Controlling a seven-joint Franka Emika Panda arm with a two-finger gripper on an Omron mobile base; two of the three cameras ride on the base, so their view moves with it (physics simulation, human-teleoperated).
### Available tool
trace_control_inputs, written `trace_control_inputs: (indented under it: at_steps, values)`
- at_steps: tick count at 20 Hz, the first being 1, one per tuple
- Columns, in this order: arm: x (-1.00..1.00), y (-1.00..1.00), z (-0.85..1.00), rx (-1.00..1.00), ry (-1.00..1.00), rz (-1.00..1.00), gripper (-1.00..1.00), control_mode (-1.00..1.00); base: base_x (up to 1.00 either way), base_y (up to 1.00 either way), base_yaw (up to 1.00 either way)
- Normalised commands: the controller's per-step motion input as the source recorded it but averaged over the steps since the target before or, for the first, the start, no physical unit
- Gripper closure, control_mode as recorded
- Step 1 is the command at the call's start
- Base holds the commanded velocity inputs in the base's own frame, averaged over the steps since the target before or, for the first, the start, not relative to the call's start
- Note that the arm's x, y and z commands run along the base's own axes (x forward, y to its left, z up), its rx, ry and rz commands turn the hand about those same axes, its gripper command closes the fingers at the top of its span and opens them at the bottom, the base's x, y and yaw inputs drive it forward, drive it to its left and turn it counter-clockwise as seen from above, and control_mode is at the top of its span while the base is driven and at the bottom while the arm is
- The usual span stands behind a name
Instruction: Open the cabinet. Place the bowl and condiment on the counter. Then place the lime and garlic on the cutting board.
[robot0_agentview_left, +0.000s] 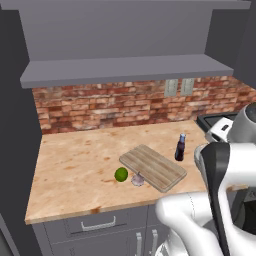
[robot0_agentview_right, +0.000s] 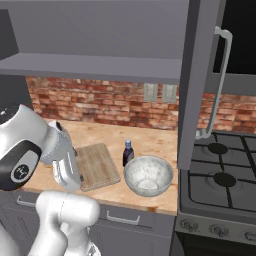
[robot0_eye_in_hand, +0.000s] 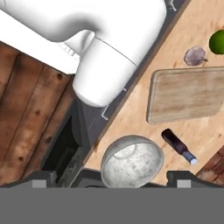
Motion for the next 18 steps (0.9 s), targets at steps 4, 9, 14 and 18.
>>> trace_control_inputs:
  at_steps: [4,9,14,18]
  values:
    - [-0.26,0.35,0.02,0.00,-0.10,0.12,-1.00,-1.00,0.00,0.00,0.00]
    - [-0.09,0.50,0.05,0.00,-0.02,0.17,-1.00,-1.00,0.00,0.00,0.00]
    - [-0.01,0.54,0.05,0.00,0.00,0.19,-1.00,-1.00,0.00,0.00,0.00]
    - [0.00,0.58,0.08,0.00,0.00,0.20,-1.00,-1.00,0.00,0.00,0.00]
